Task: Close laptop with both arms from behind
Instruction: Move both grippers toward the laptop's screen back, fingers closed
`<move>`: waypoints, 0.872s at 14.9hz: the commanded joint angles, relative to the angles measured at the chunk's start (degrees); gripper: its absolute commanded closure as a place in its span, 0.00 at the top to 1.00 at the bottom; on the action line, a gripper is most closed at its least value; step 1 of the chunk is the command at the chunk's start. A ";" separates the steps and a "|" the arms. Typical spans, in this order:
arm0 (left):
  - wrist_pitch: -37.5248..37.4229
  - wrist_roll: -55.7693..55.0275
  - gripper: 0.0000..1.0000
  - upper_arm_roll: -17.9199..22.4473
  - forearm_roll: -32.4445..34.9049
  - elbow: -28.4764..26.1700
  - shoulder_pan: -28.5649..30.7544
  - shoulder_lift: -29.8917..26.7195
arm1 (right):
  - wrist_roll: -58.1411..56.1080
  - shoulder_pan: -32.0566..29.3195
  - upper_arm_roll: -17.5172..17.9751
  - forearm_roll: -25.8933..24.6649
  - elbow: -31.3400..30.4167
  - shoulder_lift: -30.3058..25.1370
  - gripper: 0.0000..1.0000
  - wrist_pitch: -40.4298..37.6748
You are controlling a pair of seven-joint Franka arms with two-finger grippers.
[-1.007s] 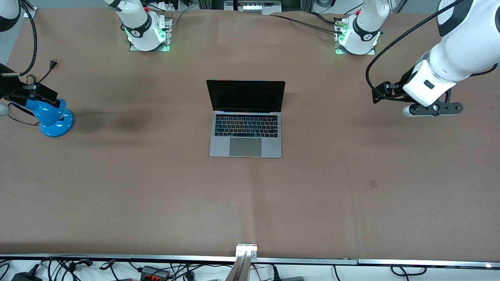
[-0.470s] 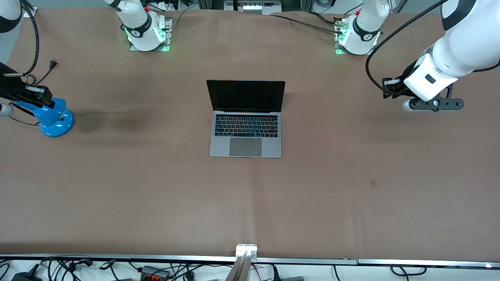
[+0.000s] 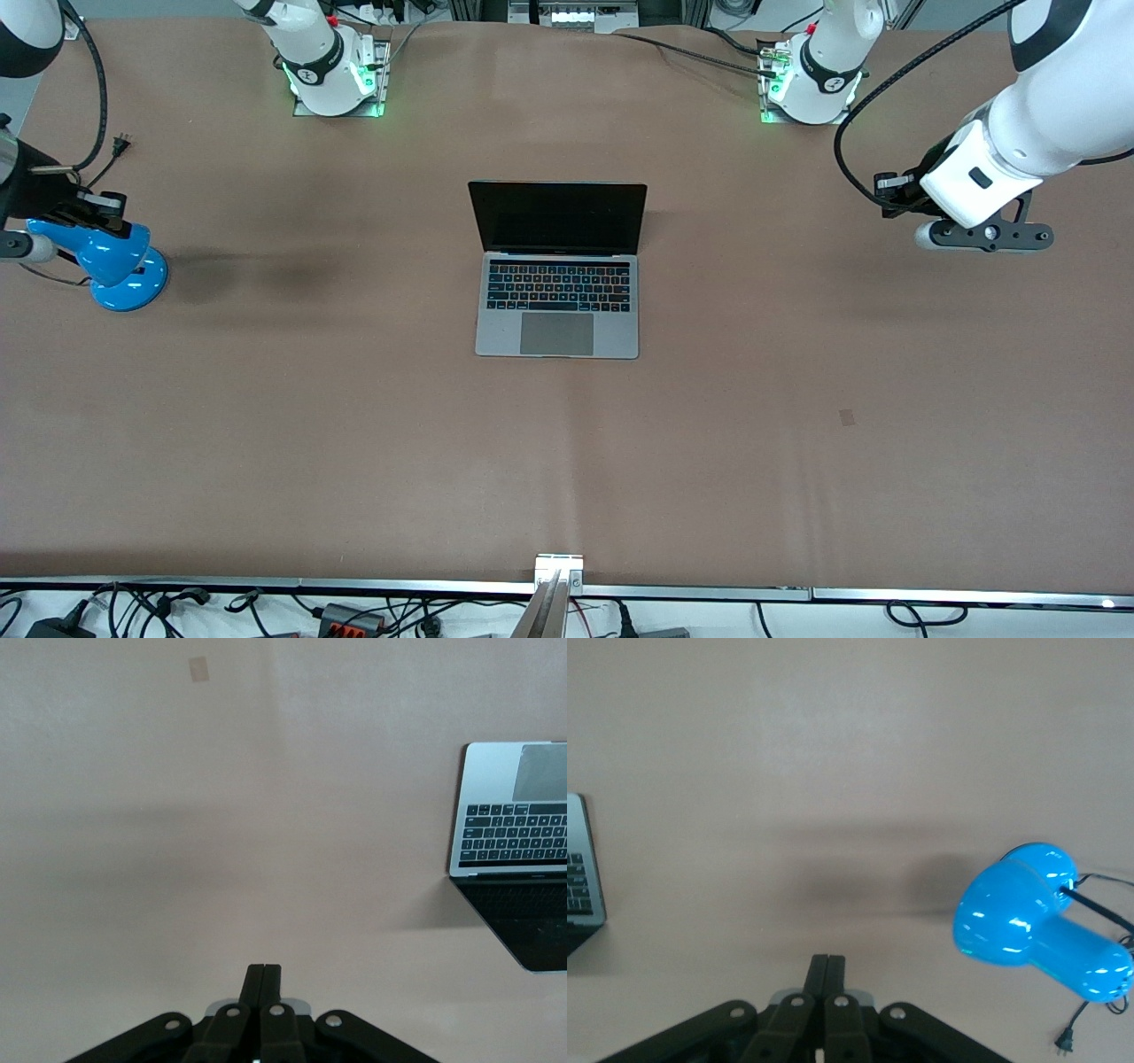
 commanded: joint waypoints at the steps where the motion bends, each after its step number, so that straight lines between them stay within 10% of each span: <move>1: 0.03 1.02 0.00 -1.67 -2.07 -3.59 0.03 -2.95 | 0.62 2.55 0.07 2.25 -1.78 0.83 0.00 -1.87; 9: 13.29 0.49 0.00 -8.35 -16.74 -29.67 -0.31 -18.67 | 0.80 12.13 0.07 19.65 -14.25 1.63 0.00 3.03; 13: 20.49 -9.21 0.00 -22.55 -19.83 -34.45 -0.23 -20.45 | 0.80 17.58 0.07 25.90 -20.50 1.10 0.00 5.42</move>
